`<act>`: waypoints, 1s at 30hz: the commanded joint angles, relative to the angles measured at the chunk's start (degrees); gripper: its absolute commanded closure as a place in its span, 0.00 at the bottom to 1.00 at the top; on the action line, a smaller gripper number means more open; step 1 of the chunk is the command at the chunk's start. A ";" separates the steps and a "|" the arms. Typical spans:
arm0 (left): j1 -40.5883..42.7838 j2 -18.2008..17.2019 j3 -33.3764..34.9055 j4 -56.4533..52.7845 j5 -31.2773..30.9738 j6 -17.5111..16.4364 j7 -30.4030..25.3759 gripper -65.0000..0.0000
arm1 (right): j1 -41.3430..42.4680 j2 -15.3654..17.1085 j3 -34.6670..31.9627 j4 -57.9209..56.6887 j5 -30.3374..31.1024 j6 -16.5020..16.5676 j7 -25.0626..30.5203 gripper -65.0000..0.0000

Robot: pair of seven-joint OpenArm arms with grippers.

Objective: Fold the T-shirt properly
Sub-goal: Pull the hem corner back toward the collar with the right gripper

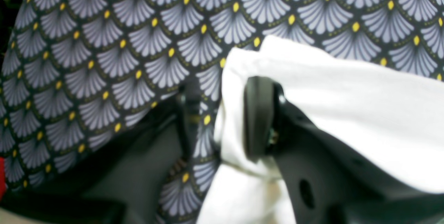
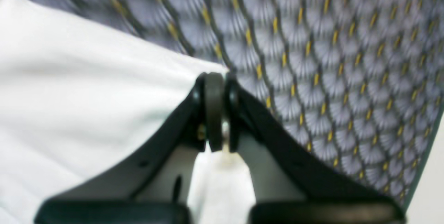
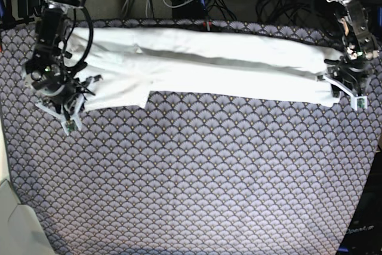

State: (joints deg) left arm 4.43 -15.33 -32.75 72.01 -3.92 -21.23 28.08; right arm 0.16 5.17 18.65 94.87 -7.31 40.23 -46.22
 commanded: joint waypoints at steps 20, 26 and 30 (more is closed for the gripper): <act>0.45 -0.18 0.36 0.21 0.27 -1.14 2.12 0.66 | -14.01 0.50 1.61 18.32 -0.38 -0.23 0.28 1.00; 0.45 -0.18 0.36 0.21 0.27 -1.14 2.12 0.66 | -16.12 0.50 6.00 18.32 -0.29 -0.23 0.63 1.00; 0.54 -0.18 0.36 0.21 0.27 -1.14 2.12 0.65 | -16.82 0.59 7.50 18.23 -0.29 -0.23 0.72 1.00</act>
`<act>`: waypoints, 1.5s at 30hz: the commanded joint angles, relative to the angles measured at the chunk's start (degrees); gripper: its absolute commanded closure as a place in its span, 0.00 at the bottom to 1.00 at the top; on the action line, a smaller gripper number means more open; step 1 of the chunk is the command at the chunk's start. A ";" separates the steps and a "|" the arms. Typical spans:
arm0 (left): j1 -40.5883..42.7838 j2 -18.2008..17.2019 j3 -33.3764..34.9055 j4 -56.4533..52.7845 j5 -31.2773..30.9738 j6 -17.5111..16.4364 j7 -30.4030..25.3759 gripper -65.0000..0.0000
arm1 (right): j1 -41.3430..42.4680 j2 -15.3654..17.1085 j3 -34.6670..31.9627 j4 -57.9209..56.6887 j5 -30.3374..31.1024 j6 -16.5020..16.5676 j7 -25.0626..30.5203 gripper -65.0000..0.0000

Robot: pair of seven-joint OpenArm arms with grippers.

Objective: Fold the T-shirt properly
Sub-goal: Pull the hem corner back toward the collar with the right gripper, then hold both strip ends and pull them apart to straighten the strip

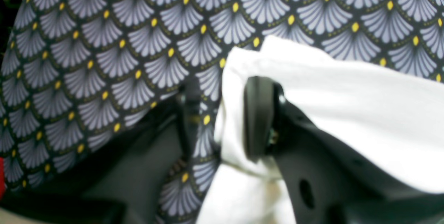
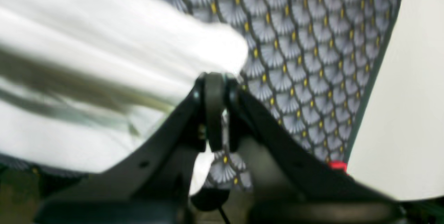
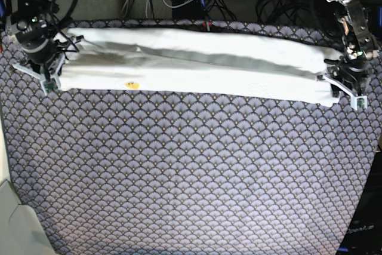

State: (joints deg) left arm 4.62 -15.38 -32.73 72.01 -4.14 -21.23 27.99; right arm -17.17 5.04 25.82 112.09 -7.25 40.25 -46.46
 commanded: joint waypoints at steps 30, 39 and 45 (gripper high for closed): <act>2.28 -0.23 0.34 2.76 0.41 -1.32 2.30 0.65 | -1.16 -1.57 -1.60 -4.18 -0.18 -0.25 1.05 0.52; 5.36 0.83 -0.02 10.23 -2.94 -1.32 2.30 0.65 | -0.11 -1.83 -1.78 -4.27 -0.10 -0.25 1.05 0.52; 5.44 0.65 -0.10 10.41 -3.64 -1.14 2.30 0.65 | -0.11 -1.83 -1.78 -4.27 -0.10 -0.25 1.05 0.52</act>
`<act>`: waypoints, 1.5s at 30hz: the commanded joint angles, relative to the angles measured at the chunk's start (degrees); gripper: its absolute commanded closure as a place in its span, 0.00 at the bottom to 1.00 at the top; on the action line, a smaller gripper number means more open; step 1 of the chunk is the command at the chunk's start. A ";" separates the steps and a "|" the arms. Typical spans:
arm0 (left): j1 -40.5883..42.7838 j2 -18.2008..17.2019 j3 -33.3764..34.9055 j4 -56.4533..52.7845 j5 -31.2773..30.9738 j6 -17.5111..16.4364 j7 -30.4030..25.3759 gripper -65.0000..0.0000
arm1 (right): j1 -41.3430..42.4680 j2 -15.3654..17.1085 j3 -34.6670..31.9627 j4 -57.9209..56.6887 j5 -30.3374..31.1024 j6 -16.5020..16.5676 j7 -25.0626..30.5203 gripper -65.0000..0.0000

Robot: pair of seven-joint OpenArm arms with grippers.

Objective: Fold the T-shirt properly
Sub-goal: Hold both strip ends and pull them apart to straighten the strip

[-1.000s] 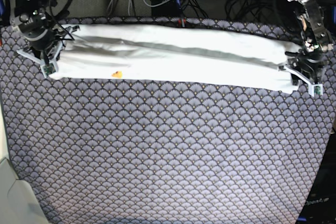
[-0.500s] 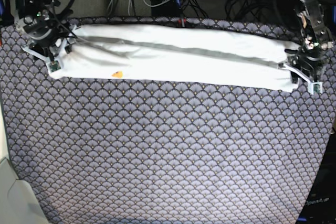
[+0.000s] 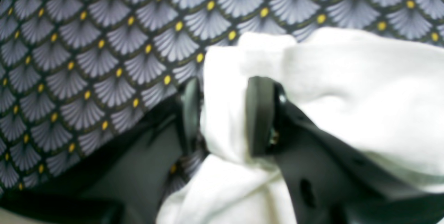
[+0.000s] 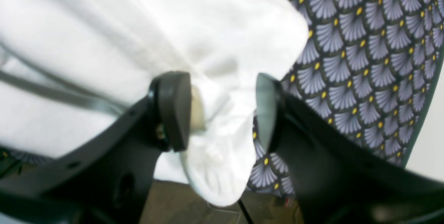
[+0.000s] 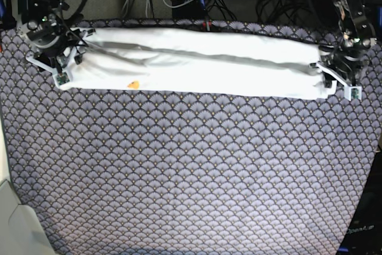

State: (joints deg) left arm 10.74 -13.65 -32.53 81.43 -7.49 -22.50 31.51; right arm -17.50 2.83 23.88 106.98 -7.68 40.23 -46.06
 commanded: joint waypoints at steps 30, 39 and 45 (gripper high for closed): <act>3.28 -0.99 -6.81 9.17 -11.28 -0.05 7.22 0.65 | 0.22 0.38 -3.44 0.85 0.34 -0.23 0.57 0.52; 2.93 -0.72 -6.37 8.81 -11.28 -0.05 7.22 0.65 | 0.22 0.47 -3.53 0.76 0.34 -0.23 0.57 0.52; 2.93 -0.72 -2.76 8.73 -11.28 -0.05 6.78 0.65 | 0.31 0.47 -3.53 0.76 0.34 -0.23 0.57 0.52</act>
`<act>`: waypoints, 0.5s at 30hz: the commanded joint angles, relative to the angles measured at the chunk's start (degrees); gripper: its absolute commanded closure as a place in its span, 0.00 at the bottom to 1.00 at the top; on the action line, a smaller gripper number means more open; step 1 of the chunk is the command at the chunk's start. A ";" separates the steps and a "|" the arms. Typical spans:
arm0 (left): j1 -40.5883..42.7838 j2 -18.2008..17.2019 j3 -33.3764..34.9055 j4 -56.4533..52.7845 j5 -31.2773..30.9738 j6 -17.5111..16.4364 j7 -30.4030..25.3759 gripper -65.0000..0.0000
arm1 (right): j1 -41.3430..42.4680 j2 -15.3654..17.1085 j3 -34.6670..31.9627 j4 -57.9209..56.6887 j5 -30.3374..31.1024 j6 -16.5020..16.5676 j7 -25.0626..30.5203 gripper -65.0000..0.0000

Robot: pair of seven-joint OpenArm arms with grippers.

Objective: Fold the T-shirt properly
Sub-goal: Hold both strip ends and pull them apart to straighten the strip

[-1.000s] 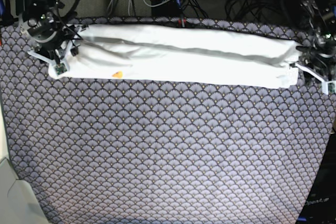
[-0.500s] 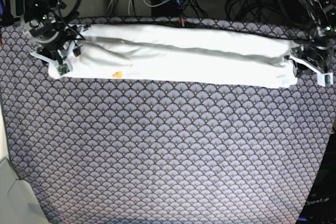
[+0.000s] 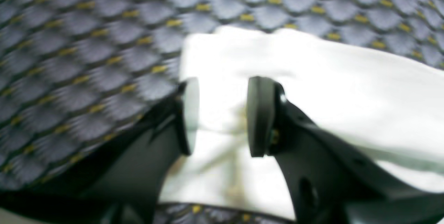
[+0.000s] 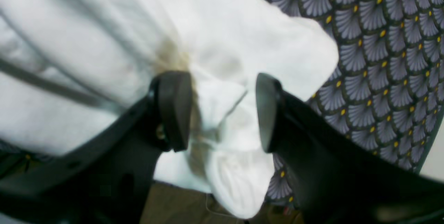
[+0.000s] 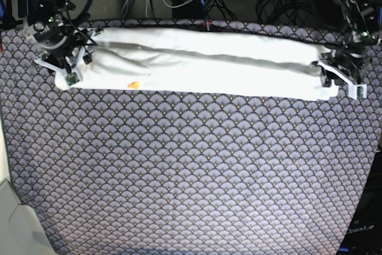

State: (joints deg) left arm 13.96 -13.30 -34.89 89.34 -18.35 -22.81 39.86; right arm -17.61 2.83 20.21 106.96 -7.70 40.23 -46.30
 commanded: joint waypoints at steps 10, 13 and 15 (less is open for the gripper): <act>-1.43 -0.99 -0.05 -0.51 -0.24 0.35 -1.48 0.65 | 0.42 0.64 0.14 0.78 0.36 -0.23 0.81 0.52; -1.16 -1.16 -0.05 -0.51 -0.33 0.43 -1.31 0.65 | 0.42 0.64 0.14 0.78 0.36 -0.23 0.81 0.52; -1.16 -1.16 -0.05 -0.68 0.02 0.43 -1.57 0.65 | 0.51 0.64 0.14 0.78 0.36 -0.23 0.81 0.52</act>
State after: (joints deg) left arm 12.99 -13.50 -34.52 87.83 -18.02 -22.28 39.53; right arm -17.47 2.90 20.21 106.96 -7.70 40.23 -46.30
